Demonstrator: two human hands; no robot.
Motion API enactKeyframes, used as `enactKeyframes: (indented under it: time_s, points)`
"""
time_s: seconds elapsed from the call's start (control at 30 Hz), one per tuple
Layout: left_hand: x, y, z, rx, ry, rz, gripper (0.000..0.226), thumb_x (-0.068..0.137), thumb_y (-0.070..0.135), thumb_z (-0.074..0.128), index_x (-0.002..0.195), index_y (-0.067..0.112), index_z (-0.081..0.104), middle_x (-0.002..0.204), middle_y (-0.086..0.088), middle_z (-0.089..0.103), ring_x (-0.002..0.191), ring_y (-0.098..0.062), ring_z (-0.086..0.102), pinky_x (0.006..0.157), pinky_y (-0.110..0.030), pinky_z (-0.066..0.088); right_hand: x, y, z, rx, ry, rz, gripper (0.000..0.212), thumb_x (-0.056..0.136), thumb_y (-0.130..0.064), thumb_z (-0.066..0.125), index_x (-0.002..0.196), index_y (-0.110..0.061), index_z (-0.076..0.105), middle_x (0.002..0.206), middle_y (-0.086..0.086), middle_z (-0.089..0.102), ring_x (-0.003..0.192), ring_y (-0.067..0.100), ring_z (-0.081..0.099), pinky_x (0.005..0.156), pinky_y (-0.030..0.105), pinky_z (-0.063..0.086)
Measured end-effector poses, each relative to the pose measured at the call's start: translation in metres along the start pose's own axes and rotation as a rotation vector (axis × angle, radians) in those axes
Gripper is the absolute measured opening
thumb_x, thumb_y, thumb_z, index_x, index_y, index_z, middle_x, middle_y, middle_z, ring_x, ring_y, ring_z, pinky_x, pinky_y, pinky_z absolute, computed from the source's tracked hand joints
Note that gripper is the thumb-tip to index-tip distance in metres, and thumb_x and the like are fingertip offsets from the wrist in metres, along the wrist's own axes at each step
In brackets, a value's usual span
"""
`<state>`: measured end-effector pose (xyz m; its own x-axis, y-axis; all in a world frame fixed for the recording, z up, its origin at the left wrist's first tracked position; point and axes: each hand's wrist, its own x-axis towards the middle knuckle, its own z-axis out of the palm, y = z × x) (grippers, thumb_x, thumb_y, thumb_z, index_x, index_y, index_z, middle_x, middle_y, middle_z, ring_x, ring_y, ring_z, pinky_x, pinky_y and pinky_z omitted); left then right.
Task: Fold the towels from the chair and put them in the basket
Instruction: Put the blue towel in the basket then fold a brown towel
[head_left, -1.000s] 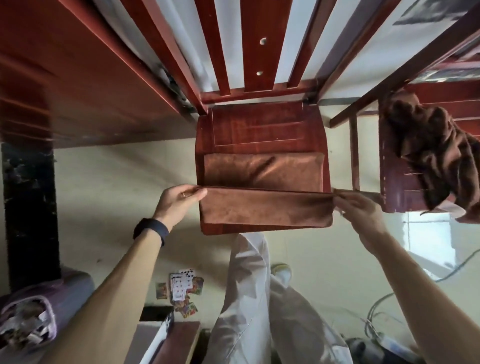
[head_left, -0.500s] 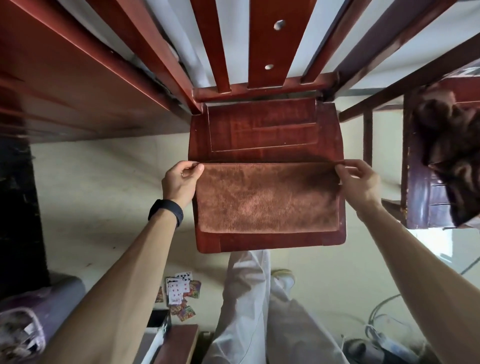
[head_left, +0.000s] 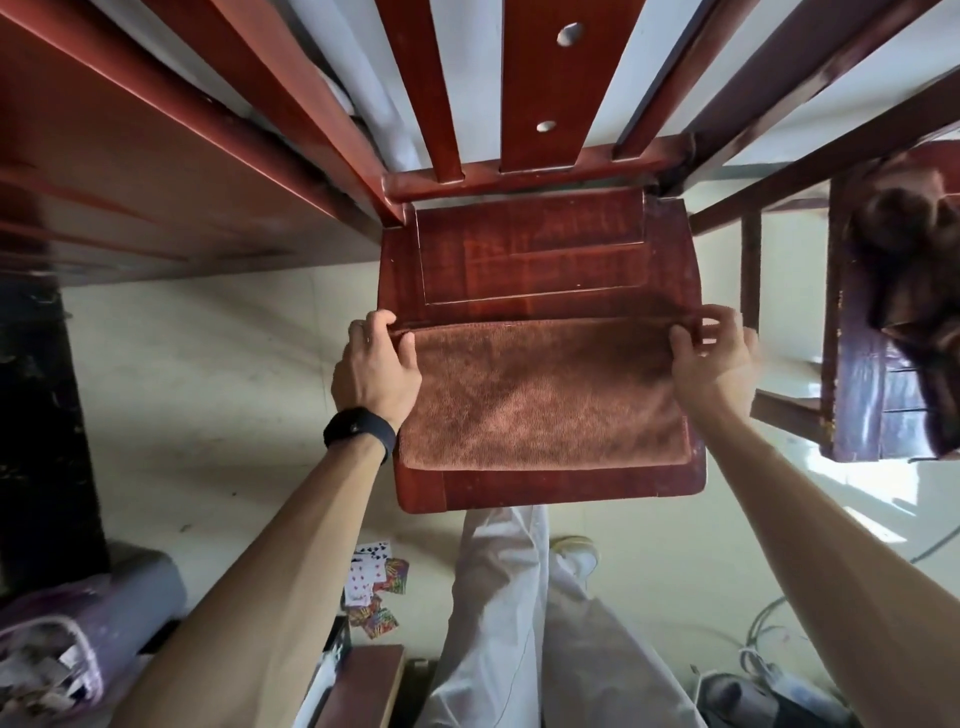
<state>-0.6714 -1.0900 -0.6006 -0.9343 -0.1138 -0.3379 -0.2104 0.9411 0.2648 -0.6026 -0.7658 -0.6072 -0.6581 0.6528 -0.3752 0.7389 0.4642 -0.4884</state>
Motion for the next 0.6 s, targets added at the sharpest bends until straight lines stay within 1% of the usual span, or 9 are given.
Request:
enactKeyframes:
  time_s: [0.07,0.1,0.13,0.2,0.23,0.3,0.37,0.5,0.6]
  points:
    - [-0.011,0.0,0.003,0.08,0.12,0.094,0.039,0.094,0.032,0.053,0.129,0.015,0.054,0.13,-0.012,0.054,0.112,-0.034,0.054,0.086,-0.045,0.045,-0.02,-0.003,0.002,-0.111,0.11,-0.106,0.042,0.09,-0.036,0.061,0.128,-0.02,0.053,0.128,0.01,0.053,0.115,0.029,0.052,0.101,0.048,0.043]
    - [-0.02,0.001,0.006,0.11,0.173,0.177,0.044,0.093,0.033,0.054,0.132,0.014,0.054,0.136,-0.012,0.051,0.117,-0.033,0.051,0.092,-0.045,0.042,-0.033,-0.005,0.004,-0.18,0.149,-0.193,0.044,0.089,-0.034,0.061,0.13,-0.019,0.053,0.134,0.01,0.051,0.12,0.03,0.048,0.101,0.048,0.039]
    - [-0.03,0.004,0.01,0.121,0.184,0.271,0.048,0.092,0.035,0.055,0.135,0.014,0.054,0.141,-0.012,0.049,0.121,-0.032,0.05,0.098,-0.044,0.039,-0.046,-0.006,0.006,-0.239,0.153,-0.289,0.045,0.09,-0.033,0.061,0.131,-0.018,0.053,0.14,0.009,0.048,0.125,0.029,0.045,0.102,0.047,0.035]
    - [-0.05,0.012,0.024,0.132,0.101,0.415,0.056,0.091,0.04,0.055,0.141,0.017,0.05,0.152,-0.01,0.04,0.133,-0.033,0.044,0.111,-0.045,0.03,-0.065,-0.005,0.016,-0.338,0.093,-0.489,0.047,0.094,-0.037,0.056,0.136,-0.017,0.052,0.15,0.009,0.043,0.137,0.029,0.039,0.108,0.048,0.03]
    - [-0.057,0.014,0.032,0.15,0.037,0.441,0.061,0.091,0.044,0.055,0.146,0.02,0.045,0.157,-0.008,0.033,0.14,-0.032,0.036,0.116,-0.047,0.023,-0.068,-0.001,0.022,-0.401,0.052,-0.561,0.051,0.095,-0.041,0.053,0.141,-0.017,0.05,0.154,0.01,0.041,0.143,0.029,0.034,0.113,0.05,0.026]
    - [-0.061,0.01,0.047,0.19,-0.057,0.378,0.069,0.09,0.055,0.049,0.152,0.029,0.032,0.164,-0.004,0.016,0.15,-0.031,0.014,0.119,-0.054,0.012,-0.06,0.014,0.031,-0.54,-0.031,-0.567,0.061,0.098,-0.051,0.045,0.152,-0.023,0.039,0.163,0.007,0.028,0.151,0.026,0.021,0.121,0.054,0.015]
    - [-0.053,-0.008,0.059,0.233,-0.091,0.301,0.073,0.09,0.065,0.04,0.155,0.037,0.019,0.166,0.001,0.001,0.152,-0.029,-0.001,0.117,-0.061,0.006,-0.043,0.032,0.034,-0.603,-0.078,-0.496,0.067,0.098,-0.061,0.04,0.157,-0.033,0.026,0.167,0.001,0.013,0.154,0.022,0.009,0.122,0.057,0.006]
    - [-0.043,-0.031,0.07,0.263,-0.068,0.374,0.073,0.09,0.069,0.033,0.154,0.04,0.016,0.165,0.002,-0.002,0.151,-0.032,-0.006,0.117,-0.062,0.002,-0.03,0.056,0.038,-0.578,-0.074,-0.538,0.07,0.095,-0.065,0.039,0.157,-0.037,0.022,0.168,0.001,0.008,0.155,0.021,0.002,0.122,0.056,0.001]
    - [-0.044,-0.03,0.067,0.293,-0.072,0.374,0.074,0.09,0.07,0.034,0.155,0.039,0.015,0.166,0.0,-0.002,0.151,-0.035,-0.006,0.117,-0.064,0.004,-0.036,0.053,0.037,-0.558,-0.086,-0.5,0.073,0.094,-0.066,0.04,0.158,-0.038,0.019,0.168,0.001,0.006,0.155,0.023,0.001,0.121,0.059,0.004]
